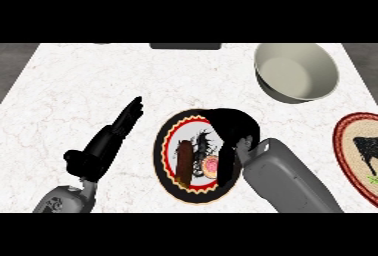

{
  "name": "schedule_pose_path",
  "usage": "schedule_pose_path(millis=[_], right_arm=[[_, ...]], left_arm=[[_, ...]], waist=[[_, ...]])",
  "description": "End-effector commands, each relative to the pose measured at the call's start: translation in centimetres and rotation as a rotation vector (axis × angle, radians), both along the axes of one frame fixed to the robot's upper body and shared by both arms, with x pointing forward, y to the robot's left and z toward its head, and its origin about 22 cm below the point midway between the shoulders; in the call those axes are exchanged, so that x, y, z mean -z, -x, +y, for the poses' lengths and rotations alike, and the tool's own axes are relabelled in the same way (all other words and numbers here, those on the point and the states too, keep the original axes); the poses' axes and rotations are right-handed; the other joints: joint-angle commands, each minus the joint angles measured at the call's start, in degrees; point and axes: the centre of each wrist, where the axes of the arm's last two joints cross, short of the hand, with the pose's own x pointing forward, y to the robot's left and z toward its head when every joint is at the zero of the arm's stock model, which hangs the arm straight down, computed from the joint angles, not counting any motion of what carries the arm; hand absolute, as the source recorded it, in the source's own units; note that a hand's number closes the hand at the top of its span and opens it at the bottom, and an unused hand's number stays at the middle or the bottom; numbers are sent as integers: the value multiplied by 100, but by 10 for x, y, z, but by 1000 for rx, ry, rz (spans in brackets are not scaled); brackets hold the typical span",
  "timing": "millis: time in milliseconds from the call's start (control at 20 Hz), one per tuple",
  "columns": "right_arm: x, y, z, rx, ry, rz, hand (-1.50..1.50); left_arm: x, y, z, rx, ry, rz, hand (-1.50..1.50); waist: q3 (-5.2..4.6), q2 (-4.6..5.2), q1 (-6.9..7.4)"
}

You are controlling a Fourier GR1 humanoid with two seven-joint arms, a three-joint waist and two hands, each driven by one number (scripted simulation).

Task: Pick the cupcake from the plate and place it in the bowl

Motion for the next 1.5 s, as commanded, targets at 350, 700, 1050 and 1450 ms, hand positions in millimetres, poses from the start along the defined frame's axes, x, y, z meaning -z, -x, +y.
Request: schedule_pose_path(millis=[350, 700, 1050, 1450], right_arm=[[-22, 3, 60, 2, 180, 184, -150], [-6, 19, 54, 6, 174, 139, -150], [-6, 30, 56, 16, 190, 21, -150], [15, 51, 63, 41, 243, -62, -150]], left_arm=[[-1, -5, 9, -15, 1, 7, 0], [5, 4, 9, -7, 10, 3, 0], [-9, -4, -5, -1, 2, 16, 0], [-8, -7, 13, 6, 20, 0, 0]], waist=[[11, 12, -43], [17, 21, -60], [21, 24, -69], [19, 29, -54]])
